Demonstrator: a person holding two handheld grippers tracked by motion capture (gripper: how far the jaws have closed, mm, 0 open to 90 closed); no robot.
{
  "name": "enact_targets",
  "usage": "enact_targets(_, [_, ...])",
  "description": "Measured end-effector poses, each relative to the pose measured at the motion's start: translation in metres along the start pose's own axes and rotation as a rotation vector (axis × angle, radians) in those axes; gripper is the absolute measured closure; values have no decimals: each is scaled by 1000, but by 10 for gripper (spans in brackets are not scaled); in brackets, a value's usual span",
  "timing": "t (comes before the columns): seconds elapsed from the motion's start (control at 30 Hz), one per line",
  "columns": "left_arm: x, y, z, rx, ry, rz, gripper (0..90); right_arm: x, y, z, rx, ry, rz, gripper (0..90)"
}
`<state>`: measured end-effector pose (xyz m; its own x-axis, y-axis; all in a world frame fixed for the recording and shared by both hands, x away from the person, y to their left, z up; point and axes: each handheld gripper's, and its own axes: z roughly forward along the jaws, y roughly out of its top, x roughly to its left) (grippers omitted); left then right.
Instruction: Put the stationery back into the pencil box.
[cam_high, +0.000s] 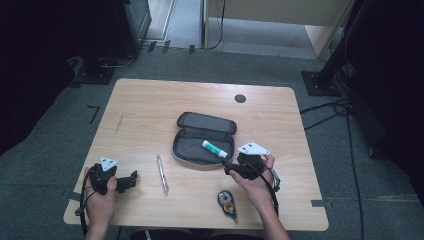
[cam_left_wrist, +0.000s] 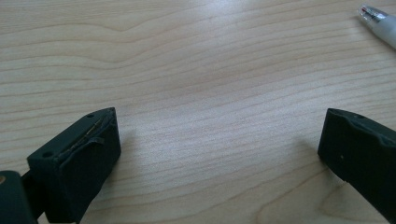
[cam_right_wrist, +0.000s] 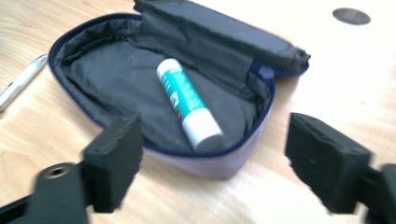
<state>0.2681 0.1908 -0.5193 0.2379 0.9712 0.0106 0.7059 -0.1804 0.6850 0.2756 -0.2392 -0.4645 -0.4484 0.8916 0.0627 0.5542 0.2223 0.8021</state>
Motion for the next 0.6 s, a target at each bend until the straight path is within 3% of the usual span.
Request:
enact_targets(0.2, [0, 0, 0, 1, 0, 1, 0, 4, -11, -11, 37, 7, 3, 7])
enact_targets(0.37, [0, 0, 0, 1, 0, 1, 0, 7, -22, -18, 28, 11, -9, 0])
enact_targets(0.6, [0, 0, 0, 1, 0, 1, 0, 13, -33, -24, 37, 56, -5, 0])
